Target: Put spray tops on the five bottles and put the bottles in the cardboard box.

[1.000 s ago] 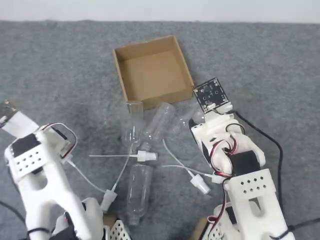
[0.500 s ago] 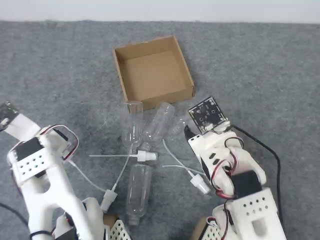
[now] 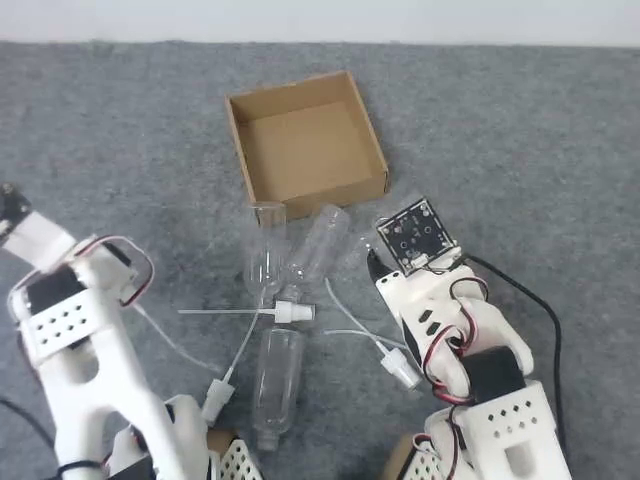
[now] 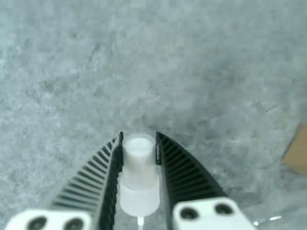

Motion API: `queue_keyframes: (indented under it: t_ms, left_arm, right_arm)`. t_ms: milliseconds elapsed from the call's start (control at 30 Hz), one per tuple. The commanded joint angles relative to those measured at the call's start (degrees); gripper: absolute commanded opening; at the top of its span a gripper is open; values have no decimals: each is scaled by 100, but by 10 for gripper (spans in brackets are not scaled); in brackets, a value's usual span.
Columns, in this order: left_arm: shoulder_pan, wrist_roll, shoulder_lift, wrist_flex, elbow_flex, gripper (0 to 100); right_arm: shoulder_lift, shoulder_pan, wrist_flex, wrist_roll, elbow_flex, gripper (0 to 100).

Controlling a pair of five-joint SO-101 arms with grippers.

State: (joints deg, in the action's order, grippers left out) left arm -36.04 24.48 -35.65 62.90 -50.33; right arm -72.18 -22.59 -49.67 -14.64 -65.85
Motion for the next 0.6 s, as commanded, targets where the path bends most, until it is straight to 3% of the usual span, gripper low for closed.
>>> queue_keyframes:
  t_ms: [0, 300, 567]
  left_arm:
    - [369, 35, -281, 378, 884, 12]
    - [1011, 651, -281, 1459, 2255, 12]
    - [1495, 879, -281, 1591, 2765, 12]
  right_arm:
    - [-224, -40, 180, -44, 9, 27]
    - [-224, -40, 374, 211, -88, 27]
    - [-224, -40, 541, 897, -53, 28]
